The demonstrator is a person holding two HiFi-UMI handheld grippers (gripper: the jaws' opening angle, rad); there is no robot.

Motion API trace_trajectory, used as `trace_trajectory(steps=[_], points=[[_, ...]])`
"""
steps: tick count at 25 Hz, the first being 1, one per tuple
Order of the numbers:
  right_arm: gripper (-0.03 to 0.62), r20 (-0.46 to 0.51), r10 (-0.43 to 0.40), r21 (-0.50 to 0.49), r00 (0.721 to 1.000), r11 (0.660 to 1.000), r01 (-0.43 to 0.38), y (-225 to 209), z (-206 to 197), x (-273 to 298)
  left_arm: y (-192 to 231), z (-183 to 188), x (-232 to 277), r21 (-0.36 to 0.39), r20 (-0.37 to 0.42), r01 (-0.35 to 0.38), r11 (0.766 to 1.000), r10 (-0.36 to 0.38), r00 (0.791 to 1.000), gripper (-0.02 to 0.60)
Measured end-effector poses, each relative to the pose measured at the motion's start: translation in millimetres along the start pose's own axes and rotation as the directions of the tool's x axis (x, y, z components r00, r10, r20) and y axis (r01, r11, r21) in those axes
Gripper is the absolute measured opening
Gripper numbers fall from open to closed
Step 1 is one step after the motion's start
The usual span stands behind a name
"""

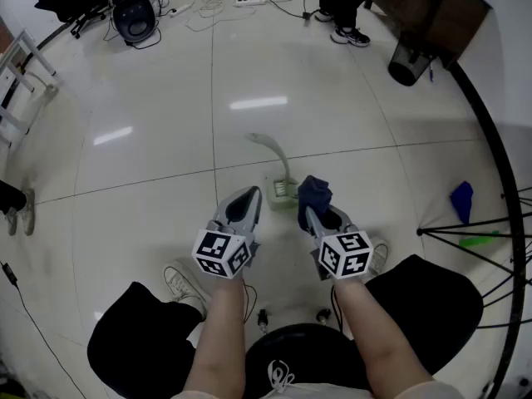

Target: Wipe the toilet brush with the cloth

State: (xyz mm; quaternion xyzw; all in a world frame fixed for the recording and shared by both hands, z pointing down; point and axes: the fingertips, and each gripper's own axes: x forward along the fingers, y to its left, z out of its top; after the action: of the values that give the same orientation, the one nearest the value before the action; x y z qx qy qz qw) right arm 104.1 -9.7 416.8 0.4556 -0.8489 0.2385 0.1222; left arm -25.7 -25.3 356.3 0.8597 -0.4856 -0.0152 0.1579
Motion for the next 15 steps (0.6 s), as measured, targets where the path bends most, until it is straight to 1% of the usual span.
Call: trace_trajectory(steps=[3, 6, 8, 11, 13, 15], points=[[0.067, -0.041, 0.053, 0.002, 0.998, 0.999, -0.053, 3, -28, 28, 20, -28, 19, 0.0, -0.044, 0.013, 1.0, -0.013, 0.999, 0.006], [0.067, -0.104, 0.102, -0.003, 0.989, 0.995, -0.103, 6, -61, 55, 33, -62, 37, 0.015, -0.112, 0.047, 0.999, -0.045, 0.993, 0.006], [0.067, -0.154, 0.145, 0.0, 0.977, 0.989, -0.146, 14, -85, 70, 38, -85, 45, 0.017, -0.17, 0.076, 0.997, -0.072, 0.983, 0.006], [0.067, -0.23, 0.216, 0.0, 0.949, 0.975, -0.222, 22, -116, 91, 42, -117, 59, 0.034, -0.251, 0.14, 0.99, -0.128, 0.96, 0.006], [0.067, -0.268, 0.241, 0.001, 0.933, 0.968, -0.25, 20, -132, 106, 46, -132, 73, 0.037, -0.277, 0.181, 0.983, -0.164, 0.947, 0.006], [0.067, -0.295, 0.265, 0.017, 0.918, 0.962, -0.272, 19, -145, 118, 51, -143, 85, 0.016, -0.291, 0.2, 0.98, -0.187, 0.938, 0.006]])
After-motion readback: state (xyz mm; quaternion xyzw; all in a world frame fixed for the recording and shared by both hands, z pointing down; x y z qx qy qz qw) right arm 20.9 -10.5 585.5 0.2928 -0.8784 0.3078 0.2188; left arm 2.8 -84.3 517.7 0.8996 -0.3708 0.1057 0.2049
